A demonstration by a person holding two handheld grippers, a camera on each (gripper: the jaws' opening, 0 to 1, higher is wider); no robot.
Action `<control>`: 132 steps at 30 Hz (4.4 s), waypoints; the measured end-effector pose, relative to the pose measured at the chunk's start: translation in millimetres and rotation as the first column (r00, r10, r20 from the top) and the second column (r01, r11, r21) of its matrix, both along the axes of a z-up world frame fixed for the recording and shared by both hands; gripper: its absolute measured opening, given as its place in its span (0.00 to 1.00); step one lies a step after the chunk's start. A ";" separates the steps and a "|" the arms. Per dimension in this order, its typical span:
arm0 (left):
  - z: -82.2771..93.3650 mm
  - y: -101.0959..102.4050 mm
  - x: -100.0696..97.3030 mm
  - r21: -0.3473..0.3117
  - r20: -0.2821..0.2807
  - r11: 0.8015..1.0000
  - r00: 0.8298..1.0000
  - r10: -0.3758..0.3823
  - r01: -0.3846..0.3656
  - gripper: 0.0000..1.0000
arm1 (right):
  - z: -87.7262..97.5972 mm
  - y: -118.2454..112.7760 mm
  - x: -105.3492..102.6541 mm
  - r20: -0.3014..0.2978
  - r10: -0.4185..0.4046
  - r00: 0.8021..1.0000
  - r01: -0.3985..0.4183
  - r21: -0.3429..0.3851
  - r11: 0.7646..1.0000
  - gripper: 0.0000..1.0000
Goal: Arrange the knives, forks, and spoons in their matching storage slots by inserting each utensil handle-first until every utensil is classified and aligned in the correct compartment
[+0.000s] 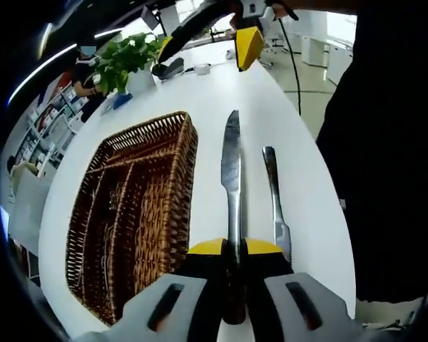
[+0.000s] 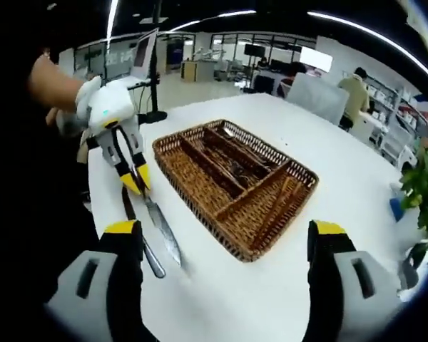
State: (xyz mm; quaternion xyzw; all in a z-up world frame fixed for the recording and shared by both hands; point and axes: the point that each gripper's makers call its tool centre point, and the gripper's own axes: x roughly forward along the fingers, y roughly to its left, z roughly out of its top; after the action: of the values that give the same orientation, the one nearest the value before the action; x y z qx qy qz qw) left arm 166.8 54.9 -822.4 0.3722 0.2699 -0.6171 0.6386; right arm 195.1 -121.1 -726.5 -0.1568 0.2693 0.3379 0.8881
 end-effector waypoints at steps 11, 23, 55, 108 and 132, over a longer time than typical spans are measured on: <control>32.6 4.6 4.2 0.000 0.044 1.000 0.999 -0.012 0.012 0.05 | 28.9 -21.5 -12.4 -0.018 -0.130 0.991 0.131 0.100 0.986 1.00; 74.9 15.9 15.7 0.008 0.054 1.000 0.998 0.023 -0.023 0.05 | 51.0 -37.7 -18.5 -0.038 -0.181 0.983 0.184 0.158 0.970 1.00; 86.3 22.9 37.9 0.029 0.086 0.999 0.996 0.030 -0.033 0.05 | 97.8 -35.9 -12.7 0.022 -0.214 0.977 0.204 0.214 0.955 1.00; 113.1 40.5 127.1 0.011 0.156 0.998 0.986 0.055 -0.057 0.06 | 106.4 -39.8 -8.5 0.019 -0.220 0.975 0.212 0.209 0.955 1.00; 54.3 41.2 123.7 0.033 0.148 0.994 0.984 0.098 -0.104 0.06 | 102.1 -48.1 -13.8 0.008 -0.255 0.967 0.247 0.219 0.944 1.00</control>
State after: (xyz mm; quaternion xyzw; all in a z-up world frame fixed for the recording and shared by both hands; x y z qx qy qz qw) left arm 290.4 96.1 -768.1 0.4153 0.2533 -0.5494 0.6794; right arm 181.3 -169.2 -624.4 -0.0299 0.2325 0.2463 0.9404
